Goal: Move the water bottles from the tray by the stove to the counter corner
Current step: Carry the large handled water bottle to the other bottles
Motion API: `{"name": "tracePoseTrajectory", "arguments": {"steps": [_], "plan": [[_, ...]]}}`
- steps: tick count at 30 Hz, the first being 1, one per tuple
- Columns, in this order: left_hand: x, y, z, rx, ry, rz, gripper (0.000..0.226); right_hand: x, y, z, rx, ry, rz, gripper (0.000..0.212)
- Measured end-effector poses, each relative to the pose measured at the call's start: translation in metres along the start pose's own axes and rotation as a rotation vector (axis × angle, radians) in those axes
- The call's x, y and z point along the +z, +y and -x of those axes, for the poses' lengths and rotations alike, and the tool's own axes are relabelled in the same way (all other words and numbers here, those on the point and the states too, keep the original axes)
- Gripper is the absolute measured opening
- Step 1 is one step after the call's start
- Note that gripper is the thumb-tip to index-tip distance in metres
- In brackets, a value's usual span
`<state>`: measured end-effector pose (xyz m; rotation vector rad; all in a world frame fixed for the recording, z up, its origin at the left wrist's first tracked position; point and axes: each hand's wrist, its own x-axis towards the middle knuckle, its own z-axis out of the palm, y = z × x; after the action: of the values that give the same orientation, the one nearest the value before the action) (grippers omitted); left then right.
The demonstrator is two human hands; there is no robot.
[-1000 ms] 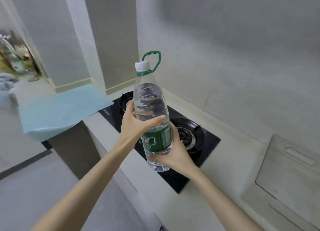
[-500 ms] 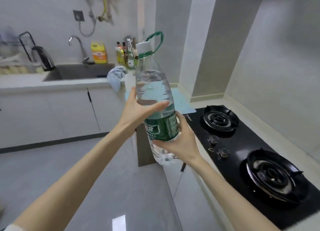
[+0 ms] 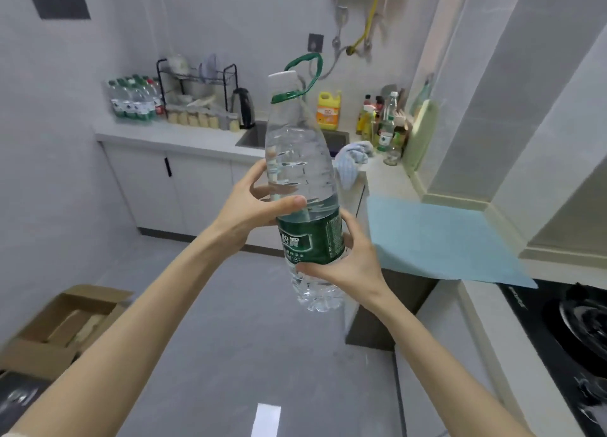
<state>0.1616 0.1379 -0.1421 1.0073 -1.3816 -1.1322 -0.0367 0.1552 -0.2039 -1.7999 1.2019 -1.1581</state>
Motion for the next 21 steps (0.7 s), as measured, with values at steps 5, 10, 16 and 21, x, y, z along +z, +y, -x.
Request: {"name": "tracePoseTrajectory", "arguments": {"steps": [5, 10, 16, 21], "plan": [[-0.063, -0.016, -0.027, -0.002, 0.154, -0.003, 0.072, 0.051, 0.002, -0.065, -0.055, -0.133, -0.035, 0.093], [-0.116, -0.026, -0.068, -0.009, 0.292, -0.041, 0.069, 0.102, 0.015, -0.143, -0.091, -0.228, -0.088, 0.097], [-0.191, -0.033, -0.14, -0.021, 0.43, -0.079, 0.07, 0.165, 0.025, -0.255, -0.126, -0.357, -0.177, 0.098], [-0.248, -0.035, -0.187, -0.021, 0.527, -0.109, 0.088, 0.212, 0.024, -0.334, -0.162, -0.442, -0.206, 0.097]]}}
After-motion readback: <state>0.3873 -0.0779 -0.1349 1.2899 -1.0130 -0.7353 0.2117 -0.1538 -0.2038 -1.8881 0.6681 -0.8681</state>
